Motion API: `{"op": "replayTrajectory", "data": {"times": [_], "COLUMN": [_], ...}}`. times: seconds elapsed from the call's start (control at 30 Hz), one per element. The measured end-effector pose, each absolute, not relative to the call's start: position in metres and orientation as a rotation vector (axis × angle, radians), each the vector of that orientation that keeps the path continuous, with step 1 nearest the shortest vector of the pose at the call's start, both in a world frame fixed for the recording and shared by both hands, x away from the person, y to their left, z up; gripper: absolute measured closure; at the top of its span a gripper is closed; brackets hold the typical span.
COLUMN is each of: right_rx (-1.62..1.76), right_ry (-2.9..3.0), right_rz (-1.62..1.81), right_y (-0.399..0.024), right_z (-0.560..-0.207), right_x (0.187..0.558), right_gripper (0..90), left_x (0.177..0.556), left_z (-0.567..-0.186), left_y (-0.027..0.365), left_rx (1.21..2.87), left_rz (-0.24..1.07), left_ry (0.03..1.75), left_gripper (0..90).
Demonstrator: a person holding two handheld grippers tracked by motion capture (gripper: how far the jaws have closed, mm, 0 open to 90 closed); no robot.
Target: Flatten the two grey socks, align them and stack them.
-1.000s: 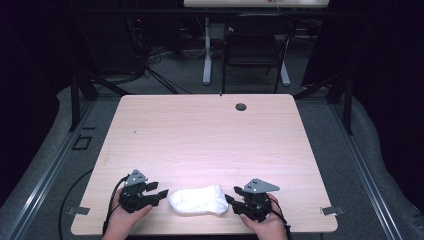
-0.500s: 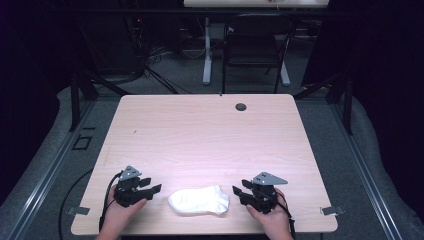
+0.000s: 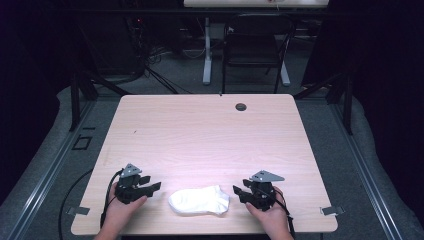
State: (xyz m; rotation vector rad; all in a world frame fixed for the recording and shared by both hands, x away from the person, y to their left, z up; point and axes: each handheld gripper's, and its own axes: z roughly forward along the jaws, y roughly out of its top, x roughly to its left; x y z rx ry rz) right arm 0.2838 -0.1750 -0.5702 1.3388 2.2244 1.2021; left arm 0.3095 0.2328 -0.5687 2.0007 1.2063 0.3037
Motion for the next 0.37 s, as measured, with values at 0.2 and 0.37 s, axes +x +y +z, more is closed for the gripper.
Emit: {"op": "replayTrajectory", "data": {"times": [0.2, 0.37], "right_rx": [1.358, 1.37], "right_ry": [2.22, 2.206], "right_rz": [1.167, 1.126], "right_y": [-0.1759, -0.1812], "right_z": [-0.5713, -0.5698], "right_x": [0.2859, 0.2881], "right_gripper": [48.0, 45.0], "left_x": [0.3076, 0.3089], "left_z": [-0.568, -0.5678], "left_y": [0.2323, 0.2335], "left_rx": [1.992, 1.982], "left_rz": [0.312, 0.317], "left_ry": [1.204, 1.204], "left_gripper": [43.0, 42.2]}}
